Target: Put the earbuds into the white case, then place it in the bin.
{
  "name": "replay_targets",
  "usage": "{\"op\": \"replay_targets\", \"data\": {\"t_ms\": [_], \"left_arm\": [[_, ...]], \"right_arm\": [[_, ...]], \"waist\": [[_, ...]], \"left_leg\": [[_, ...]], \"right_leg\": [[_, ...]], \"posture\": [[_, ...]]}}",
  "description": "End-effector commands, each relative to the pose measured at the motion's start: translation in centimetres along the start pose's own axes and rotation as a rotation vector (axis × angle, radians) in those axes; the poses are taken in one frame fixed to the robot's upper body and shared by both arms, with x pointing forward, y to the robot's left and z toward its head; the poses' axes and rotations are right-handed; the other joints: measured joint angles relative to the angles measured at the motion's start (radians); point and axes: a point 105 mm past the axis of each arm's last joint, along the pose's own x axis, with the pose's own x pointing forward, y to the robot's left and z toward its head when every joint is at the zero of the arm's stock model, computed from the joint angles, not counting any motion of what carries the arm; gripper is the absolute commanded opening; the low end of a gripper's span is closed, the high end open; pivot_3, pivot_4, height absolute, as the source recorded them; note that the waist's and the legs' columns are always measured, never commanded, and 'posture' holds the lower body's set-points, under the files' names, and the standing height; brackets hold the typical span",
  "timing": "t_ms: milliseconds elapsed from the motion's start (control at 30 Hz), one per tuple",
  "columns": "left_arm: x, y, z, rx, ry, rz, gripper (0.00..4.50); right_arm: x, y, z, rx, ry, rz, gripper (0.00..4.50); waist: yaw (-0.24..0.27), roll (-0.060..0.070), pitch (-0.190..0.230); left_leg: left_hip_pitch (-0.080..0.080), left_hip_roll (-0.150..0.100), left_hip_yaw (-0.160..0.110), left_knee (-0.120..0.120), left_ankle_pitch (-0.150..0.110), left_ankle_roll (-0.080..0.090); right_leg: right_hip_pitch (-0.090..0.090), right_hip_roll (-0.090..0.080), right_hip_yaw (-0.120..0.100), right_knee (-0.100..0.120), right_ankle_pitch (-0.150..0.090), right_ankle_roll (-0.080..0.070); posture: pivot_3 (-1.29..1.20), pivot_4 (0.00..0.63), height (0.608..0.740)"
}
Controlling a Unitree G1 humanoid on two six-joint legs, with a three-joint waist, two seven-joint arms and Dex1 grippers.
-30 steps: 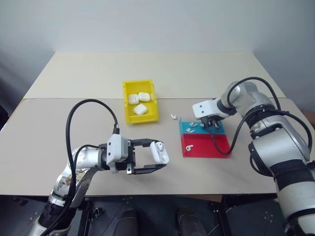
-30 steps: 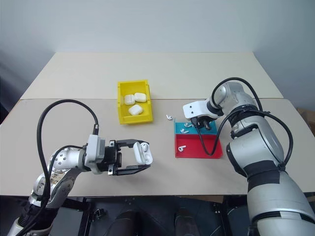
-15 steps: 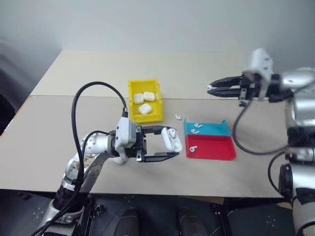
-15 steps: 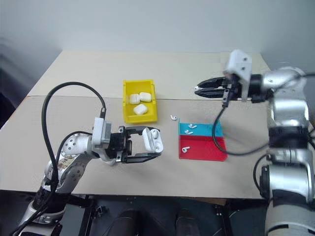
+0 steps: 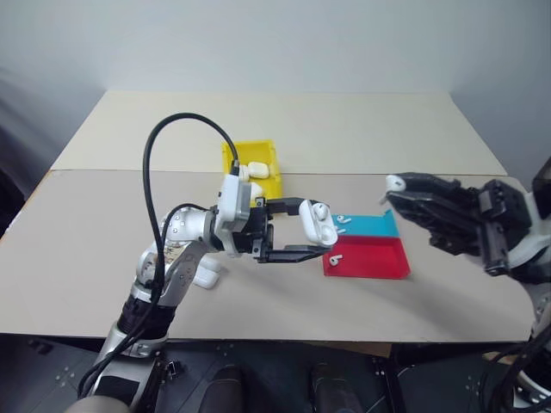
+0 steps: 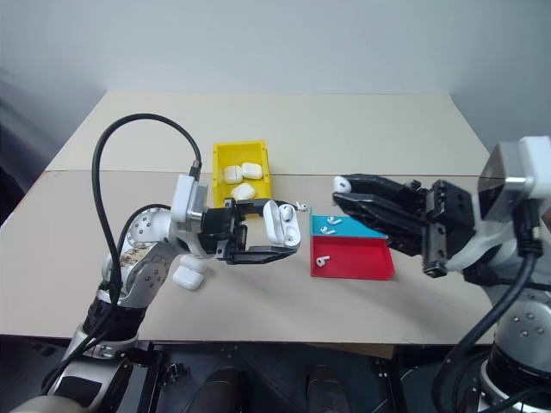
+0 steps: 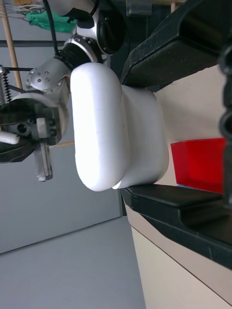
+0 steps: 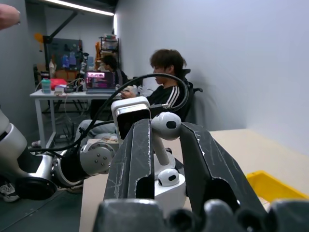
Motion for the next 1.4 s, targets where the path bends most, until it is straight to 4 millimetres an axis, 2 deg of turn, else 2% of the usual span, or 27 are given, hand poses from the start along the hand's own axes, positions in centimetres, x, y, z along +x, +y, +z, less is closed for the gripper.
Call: {"op": "replay_targets", "data": {"t_ms": [33,400,667,1400], "left_arm": [[0.5,-0.1,0.8,0.024,-0.023,-0.032,2.74],[0.1,0.4,0.7,0.041,-0.031,-0.014,2.74],[0.1,0.4,0.7,0.057,-0.028,-0.003,2.74],[0.1,0.7,0.7,0.063,-0.026,0.008,2.74]], "right_arm": [[1.0,0.8,0.2,-0.019,-0.016,0.023,0.63],[1.9,1.2,-1.9,0.056,0.039,0.039,0.63],[1.7,1.3,-2.9,0.063,0.093,0.034,0.63],[1.3,1.4,-4.4,0.041,0.131,0.026,0.63]], "waist": [[0.000,0.000,0.000],[0.003,0.000,0.000],[0.004,0.000,0.000],[0.004,0.000,0.000]], "left_leg": [[0.000,0.000,0.000,0.000,0.000,0.000],[0.000,0.000,0.000,0.000,0.000,0.000],[-0.001,0.000,0.000,0.000,0.000,0.000],[0.000,0.000,0.000,0.000,0.000,0.000]], "right_leg": [[0.000,0.000,0.000,0.000,0.000,0.000],[0.000,0.000,0.000,0.000,0.000,0.000],[0.000,0.000,0.000,0.000,0.000,0.000],[0.000,0.000,0.000,0.000,0.000,0.000]], "posture": [[0.00,0.150,0.740],[0.00,0.150,0.740],[0.00,0.150,0.740],[0.00,0.150,0.740]]}}
